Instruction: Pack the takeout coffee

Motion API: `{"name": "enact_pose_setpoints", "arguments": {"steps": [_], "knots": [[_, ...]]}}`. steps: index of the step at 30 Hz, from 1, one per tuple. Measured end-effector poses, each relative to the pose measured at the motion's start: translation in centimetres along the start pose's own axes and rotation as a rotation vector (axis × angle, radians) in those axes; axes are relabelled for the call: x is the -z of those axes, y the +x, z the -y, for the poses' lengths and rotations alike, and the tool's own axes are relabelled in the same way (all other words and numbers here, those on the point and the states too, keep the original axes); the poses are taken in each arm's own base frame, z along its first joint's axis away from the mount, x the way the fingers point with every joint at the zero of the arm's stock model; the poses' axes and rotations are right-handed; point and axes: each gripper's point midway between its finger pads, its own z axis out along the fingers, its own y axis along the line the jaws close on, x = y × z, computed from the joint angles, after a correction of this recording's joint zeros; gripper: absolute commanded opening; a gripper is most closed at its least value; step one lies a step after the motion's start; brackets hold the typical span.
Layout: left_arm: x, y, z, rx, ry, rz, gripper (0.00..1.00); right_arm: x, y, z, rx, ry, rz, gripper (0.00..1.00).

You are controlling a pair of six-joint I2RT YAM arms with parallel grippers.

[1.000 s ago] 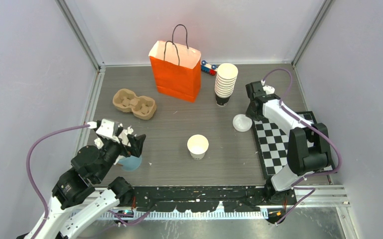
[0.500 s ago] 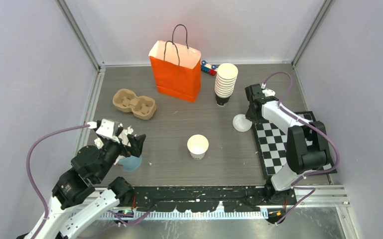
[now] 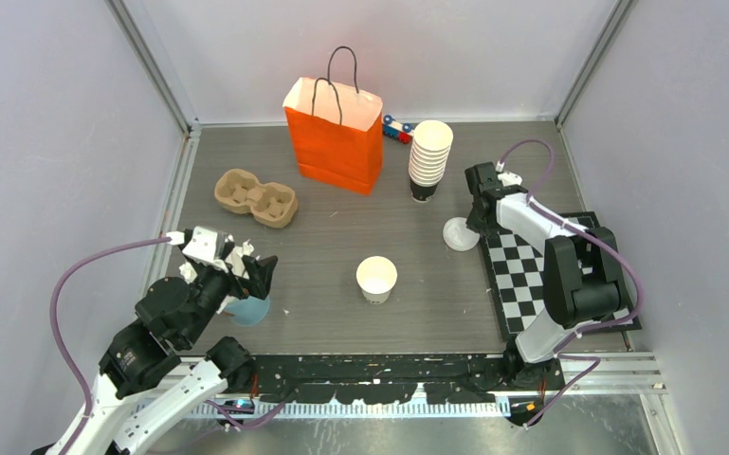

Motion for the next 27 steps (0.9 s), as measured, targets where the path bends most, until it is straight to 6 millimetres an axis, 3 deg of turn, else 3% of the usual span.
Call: {"name": "enact_pose_setpoints", "arguments": {"steps": [13,21,27], "knots": [[0.0,0.0,0.0,0.000,0.000,-0.001,0.97,-0.4,0.6,0.3,0.004,0.008,-0.009,0.19],[-0.1,0.1,0.0,-0.002,0.000,-0.004,0.97,-0.5,0.8,0.4,0.005,0.009,-0.013,0.12],[-0.1,0.1,0.0,-0.002,0.000,-0.005,0.97,-0.7,1.1,0.5,0.004,0.009,-0.019,0.01]]}}
